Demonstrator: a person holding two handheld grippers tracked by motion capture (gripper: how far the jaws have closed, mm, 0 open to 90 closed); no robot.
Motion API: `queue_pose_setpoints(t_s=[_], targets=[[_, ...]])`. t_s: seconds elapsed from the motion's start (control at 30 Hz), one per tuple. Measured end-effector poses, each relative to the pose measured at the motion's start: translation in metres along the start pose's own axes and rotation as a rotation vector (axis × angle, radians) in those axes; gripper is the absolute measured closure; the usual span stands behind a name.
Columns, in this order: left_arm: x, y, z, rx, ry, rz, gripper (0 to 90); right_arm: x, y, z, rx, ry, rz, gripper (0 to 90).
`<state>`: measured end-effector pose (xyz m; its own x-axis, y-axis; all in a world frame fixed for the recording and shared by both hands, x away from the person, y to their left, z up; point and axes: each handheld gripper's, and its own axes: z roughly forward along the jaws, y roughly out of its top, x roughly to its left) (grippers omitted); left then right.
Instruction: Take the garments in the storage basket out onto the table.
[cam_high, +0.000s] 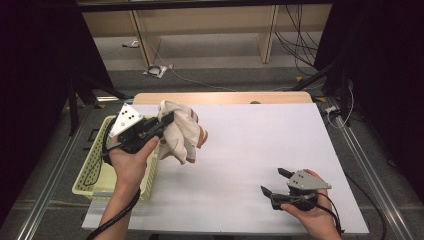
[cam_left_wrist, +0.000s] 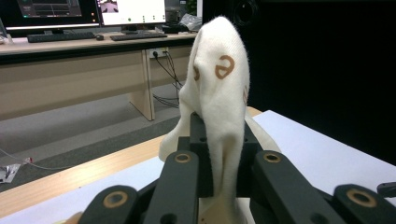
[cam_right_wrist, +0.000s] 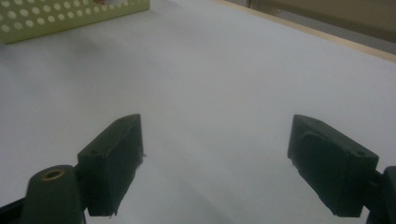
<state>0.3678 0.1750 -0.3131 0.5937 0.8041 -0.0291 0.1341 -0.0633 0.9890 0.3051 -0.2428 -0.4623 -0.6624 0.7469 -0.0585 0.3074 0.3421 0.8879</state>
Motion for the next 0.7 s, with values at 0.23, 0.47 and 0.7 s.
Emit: queue_pose_setpoints(t_s=[0.23,0.47,0.7], targets=[[-0.0023,-0.0013,0.0025,0.004,-0.011,-0.003,83.4,0.0001,0.0000,0.0001,0.000,0.001,0.001,19.1],[-0.0048,-0.0016,0.0036,0.003,-0.021,-0.006,83.4,0.0000,0.0000,0.0001,0.000,0.001,0.001,19.1],[-0.0070,-0.0021,0.0051,0.006,-0.030,-0.003,83.4,0.0000,0.0000,0.0000,0.000,0.001,0.000,19.1]])
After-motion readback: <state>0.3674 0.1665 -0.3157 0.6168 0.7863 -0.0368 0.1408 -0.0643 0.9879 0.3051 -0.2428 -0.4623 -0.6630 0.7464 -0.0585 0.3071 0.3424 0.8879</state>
